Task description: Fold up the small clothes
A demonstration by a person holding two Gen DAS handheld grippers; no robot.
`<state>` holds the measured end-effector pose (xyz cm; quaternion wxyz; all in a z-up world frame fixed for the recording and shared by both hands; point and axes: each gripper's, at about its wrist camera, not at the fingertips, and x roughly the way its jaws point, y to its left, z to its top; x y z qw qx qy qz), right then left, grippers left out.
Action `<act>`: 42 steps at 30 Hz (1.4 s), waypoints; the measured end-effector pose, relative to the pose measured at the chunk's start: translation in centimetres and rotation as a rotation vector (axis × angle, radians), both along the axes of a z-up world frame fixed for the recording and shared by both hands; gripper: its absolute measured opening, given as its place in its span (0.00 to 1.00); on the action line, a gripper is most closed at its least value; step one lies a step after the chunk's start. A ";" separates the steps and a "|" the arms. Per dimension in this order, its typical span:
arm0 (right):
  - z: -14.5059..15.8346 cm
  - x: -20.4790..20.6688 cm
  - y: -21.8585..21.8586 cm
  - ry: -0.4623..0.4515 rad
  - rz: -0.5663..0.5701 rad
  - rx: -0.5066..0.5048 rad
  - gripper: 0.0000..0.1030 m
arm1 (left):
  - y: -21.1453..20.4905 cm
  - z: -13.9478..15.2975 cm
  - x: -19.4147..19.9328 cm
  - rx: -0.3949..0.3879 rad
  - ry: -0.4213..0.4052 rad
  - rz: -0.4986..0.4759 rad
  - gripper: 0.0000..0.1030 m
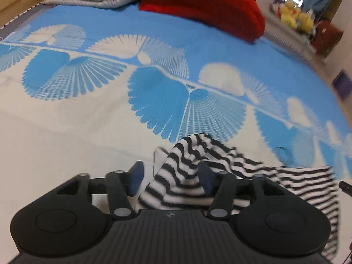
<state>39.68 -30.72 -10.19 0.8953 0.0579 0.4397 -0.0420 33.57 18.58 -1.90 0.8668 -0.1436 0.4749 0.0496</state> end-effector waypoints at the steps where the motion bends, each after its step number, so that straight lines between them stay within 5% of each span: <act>1: 1.2 -1.1 -0.7 -0.033 -0.014 0.040 0.32 | 0.5 0.8 -0.6 -0.021 0.012 0.000 0.59; 7: 6.5 -6.9 -5.0 -0.068 -0.034 0.200 0.37 | 2.1 5.2 -8.2 -0.131 -0.024 -0.049 0.58; 13: 5.4 -13.5 -7.6 0.021 -0.041 0.284 0.39 | 3.8 1.0 -14.1 -0.201 0.096 0.047 0.50; 17: 2.1 -15.3 -8.3 0.156 -0.102 0.314 0.40 | 4.3 -0.5 -14.1 -0.238 0.155 0.064 0.46; 32: -1.0 -14.5 -7.8 0.258 -0.112 0.314 0.40 | 2.8 -4.1 -12.2 -0.190 0.299 0.016 0.46; 33: -1.1 -14.4 -7.5 0.261 -0.098 0.304 0.40 | 2.3 -4.1 -12.1 -0.172 0.296 -0.005 0.45; 34: -1.1 -14.3 -7.3 0.263 -0.084 0.300 0.36 | 1.8 -4.1 -11.9 -0.152 0.288 -0.024 0.32; 35: -1.2 -14.3 -7.1 0.263 -0.071 0.297 0.30 | 1.6 -4.1 -11.9 -0.146 0.281 -0.041 0.06; 36: -1.2 -14.2 -6.9 0.261 -0.055 0.291 0.17 | 1.5 -4.0 -12.0 -0.152 0.276 -0.059 0.01; 38: -0.9 -14.2 -6.6 0.239 -0.029 0.289 0.12 | 1.7 -3.1 -12.4 -0.148 0.233 -0.070 0.00; 42: 2.3 -15.4 -8.2 0.062 -0.062 0.384 0.09 | 4.4 1.6 -14.7 -0.125 -0.019 0.013 0.00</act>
